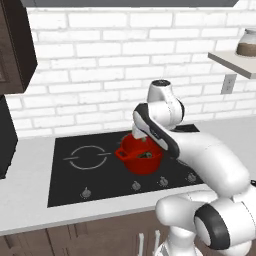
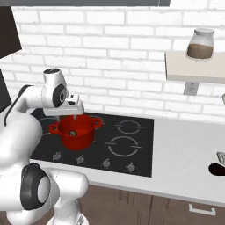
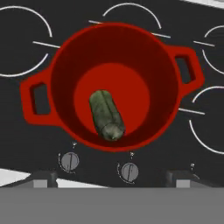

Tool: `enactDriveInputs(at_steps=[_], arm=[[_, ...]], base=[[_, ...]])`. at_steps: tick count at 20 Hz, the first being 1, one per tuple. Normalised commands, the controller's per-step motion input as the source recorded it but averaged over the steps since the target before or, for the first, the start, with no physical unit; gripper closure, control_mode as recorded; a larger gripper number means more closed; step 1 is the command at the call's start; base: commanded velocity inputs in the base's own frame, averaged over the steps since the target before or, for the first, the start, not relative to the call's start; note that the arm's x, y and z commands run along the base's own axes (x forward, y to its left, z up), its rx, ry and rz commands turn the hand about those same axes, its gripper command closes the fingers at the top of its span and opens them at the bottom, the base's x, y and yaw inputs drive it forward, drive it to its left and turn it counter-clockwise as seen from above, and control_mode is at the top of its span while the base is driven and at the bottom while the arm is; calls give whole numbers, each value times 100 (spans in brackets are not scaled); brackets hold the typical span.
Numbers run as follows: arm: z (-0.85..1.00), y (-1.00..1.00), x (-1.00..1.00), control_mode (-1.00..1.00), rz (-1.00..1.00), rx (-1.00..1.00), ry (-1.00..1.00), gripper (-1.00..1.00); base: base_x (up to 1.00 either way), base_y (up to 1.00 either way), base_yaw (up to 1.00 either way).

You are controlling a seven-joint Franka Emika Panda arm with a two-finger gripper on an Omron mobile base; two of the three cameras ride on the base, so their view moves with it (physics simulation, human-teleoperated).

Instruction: Put the avocado and cucumber in the pot. Retrieve the spatula and lightly stir the vegetables in the pot.

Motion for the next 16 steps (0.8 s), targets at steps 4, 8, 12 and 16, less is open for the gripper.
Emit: enactDriveInputs(at_steps=[4,8,12,16], arm=[[52,-34,-100,-100,-7,8,-1,-100],[46,-23,-100,-100,-4,16,-24,-100],[32,-6,-99,-100,-4,6,-41,-100],[22,-21,-78,-100,-12,-1,-6,-100]], base=[[0,0,0],[0,0,0],[0,0,0],[0,0,0]])
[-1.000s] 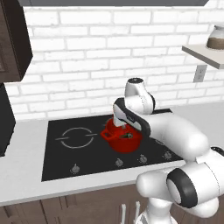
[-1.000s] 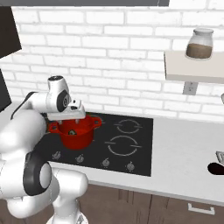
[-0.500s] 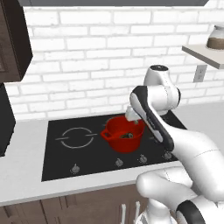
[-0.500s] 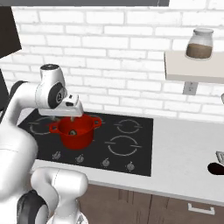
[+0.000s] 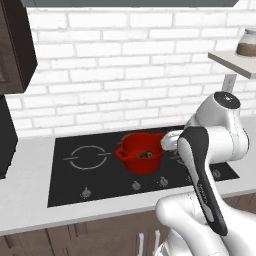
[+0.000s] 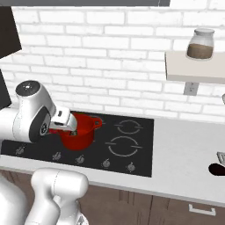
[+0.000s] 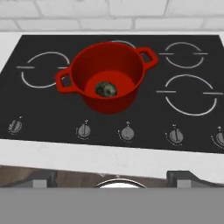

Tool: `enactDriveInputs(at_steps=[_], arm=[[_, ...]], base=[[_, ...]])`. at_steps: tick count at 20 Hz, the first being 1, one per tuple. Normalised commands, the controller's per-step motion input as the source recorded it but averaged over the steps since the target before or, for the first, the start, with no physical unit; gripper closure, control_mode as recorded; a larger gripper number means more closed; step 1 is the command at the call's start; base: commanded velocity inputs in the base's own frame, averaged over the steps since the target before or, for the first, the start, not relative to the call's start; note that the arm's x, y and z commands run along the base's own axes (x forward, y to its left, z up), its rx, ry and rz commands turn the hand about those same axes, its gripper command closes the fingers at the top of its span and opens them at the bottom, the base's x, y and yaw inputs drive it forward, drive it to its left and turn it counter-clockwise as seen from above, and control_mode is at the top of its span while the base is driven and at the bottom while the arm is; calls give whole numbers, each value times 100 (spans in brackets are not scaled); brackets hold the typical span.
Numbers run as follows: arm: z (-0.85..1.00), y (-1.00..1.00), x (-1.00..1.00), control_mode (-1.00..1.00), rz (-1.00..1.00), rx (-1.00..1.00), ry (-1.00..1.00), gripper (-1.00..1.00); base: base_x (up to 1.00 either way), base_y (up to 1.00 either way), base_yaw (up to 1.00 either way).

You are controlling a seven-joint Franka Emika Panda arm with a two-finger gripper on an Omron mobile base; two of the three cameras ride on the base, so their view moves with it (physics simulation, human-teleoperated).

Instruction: Put the avocado and cucumber in the pot. Retrieve the spatula and lightly stir the vegetables in the pot.

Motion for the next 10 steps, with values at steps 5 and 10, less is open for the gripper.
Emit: enactDriveInputs(at_steps=[5,10], arm=[[0,1,-5,-100,-4,-3,0,-100],[0,7,0,-100,0,-7,0,-100]], base=[[0,0,0],[0,0,0]])
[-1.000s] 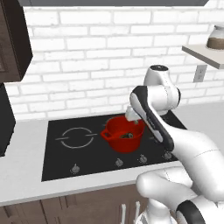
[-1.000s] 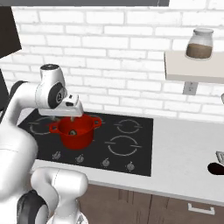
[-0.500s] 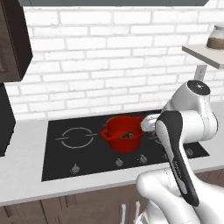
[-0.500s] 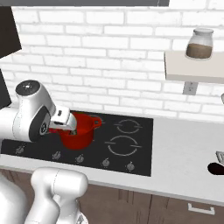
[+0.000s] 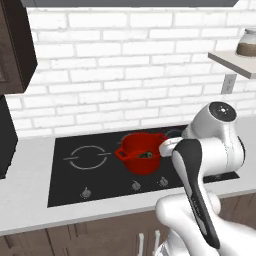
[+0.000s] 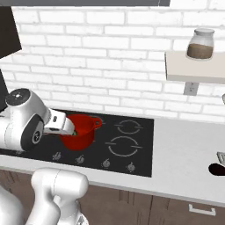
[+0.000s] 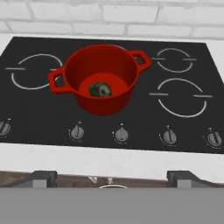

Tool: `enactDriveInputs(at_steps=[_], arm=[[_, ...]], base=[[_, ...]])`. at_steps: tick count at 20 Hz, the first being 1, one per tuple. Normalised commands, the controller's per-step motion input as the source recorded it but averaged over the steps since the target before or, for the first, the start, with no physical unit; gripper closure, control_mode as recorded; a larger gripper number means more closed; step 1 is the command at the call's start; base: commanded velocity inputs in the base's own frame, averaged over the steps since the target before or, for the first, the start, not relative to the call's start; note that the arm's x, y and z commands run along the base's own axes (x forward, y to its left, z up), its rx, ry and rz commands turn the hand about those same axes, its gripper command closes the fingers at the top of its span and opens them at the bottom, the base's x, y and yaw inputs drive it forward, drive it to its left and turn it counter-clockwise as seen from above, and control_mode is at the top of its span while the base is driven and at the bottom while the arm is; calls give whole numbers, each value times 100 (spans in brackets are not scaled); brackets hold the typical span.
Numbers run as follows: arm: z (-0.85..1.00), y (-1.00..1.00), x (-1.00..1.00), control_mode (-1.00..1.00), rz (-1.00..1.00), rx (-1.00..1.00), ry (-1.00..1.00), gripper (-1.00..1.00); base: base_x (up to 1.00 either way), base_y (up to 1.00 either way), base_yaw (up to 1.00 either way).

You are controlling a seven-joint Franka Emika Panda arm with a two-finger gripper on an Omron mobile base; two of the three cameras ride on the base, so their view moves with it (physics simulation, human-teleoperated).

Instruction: Put the avocado and cucumber in the pot. Retrieve the spatula and lightly stir the vegetables in the pot.

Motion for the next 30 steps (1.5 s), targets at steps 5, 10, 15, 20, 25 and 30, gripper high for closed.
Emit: enactDriveInputs(at_steps=[5,10,15,20,25,30], arm=[[0,0,0,100,0,0,0,-100],[0,0,0,100,0,0,0,-100],[0,0,0,100,0,0,0,-100],[0,0,0,100,0,0,0,-100],[0,-9,2,-100,-3,1,0,-100],[0,-1,1,-100,0,1,1,-100]], base=[[-12,-59,-5],[-8,-100,-9],[0,-100,-7],[0,-100,-7],[0,-76,-6],[0,0,0]])
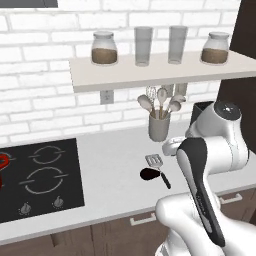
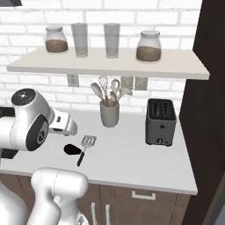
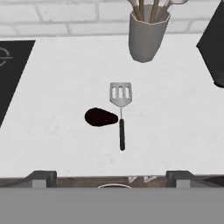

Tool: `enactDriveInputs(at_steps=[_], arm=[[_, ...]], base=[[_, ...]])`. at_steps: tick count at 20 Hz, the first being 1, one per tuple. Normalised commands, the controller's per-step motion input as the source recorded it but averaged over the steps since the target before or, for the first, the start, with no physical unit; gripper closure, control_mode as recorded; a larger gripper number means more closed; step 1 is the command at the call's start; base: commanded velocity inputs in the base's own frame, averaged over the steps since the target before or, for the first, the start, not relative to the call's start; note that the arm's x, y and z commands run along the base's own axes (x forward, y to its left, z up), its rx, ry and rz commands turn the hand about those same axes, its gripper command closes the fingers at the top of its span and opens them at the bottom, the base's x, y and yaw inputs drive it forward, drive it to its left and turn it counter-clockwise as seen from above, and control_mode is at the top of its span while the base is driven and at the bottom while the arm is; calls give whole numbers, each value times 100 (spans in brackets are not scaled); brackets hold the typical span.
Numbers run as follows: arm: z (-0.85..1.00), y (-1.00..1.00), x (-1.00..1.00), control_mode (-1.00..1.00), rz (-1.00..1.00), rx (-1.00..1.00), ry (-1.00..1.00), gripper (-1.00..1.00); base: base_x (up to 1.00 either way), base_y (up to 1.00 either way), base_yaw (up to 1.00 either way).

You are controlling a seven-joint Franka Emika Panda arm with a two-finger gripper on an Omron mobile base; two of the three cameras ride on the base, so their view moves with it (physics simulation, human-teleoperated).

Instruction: Put the avocado and cucumber in the pot. Retrieve the spatula and lightly stir the vegetables in the pot.

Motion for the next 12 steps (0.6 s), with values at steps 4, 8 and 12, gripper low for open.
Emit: enactDriveInputs(at_steps=[4,8,12], arm=[[-10,0,0,-100,2,0,6,-100],[-47,7,9,-100,30,0,12,-100],[-38,1,6,-100,52,0,26,-100]], base=[[0,0,0],[0,0,0],[0,0,0]])
